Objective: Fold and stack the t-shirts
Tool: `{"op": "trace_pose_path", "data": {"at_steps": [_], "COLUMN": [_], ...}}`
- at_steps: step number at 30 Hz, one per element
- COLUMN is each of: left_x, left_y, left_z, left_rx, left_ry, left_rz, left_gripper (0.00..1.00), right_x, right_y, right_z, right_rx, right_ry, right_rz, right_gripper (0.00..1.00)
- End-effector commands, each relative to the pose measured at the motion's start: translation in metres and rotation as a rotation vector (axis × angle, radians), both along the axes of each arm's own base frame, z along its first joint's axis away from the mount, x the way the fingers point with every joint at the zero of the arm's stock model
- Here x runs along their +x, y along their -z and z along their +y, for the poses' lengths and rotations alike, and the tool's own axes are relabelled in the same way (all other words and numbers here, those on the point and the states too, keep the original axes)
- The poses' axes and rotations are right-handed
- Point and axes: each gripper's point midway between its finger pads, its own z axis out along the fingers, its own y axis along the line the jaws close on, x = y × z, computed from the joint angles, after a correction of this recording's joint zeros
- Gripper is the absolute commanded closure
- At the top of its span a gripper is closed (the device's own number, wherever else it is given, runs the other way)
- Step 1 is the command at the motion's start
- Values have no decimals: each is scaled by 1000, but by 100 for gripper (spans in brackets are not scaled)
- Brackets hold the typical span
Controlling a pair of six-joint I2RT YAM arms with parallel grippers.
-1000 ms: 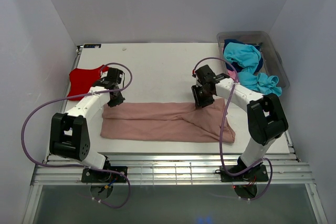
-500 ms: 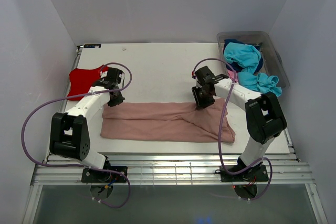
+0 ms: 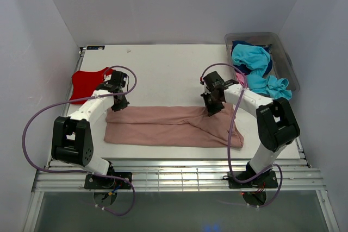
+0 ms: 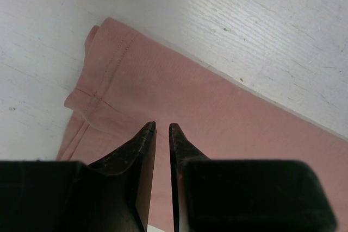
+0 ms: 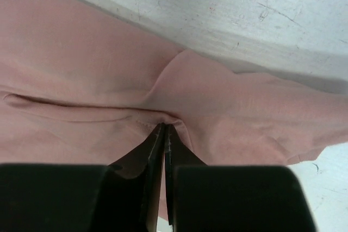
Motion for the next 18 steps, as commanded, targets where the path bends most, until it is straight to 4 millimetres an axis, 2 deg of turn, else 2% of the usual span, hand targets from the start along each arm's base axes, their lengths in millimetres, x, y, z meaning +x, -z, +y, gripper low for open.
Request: {"op": "trace_pose_path", "data": {"at_steps": [1,3,6,13,16,18], "left_x": [3,3,3,2,1,1], "left_y": [-6,-6,-2,6,7,7], "left_z": [-2,-2,-4,-9,-9,-8], "left_rx": [-9,-15,-26,-47,-46,-46], "left_ry": [6,4,2,5,8,6], "left_rz": [-30,-31,-25,-4,-2,-2], "left_gripper": [74,73,73,74,74,74], "right_x": [-5,-17,-37,-89,-106,-111], "right_y": [-30,-43,-48,-40,-37,-37], "right_z": [7,13,18,40,51,56], "right_rx": [58,108,146,203,208,205], "right_ry": [-18,-37,-61,-145,-195,-200], "right_rz": [-58,-47,-16,85,110,111], "right_gripper": [92,92,92,92,92,92]}}
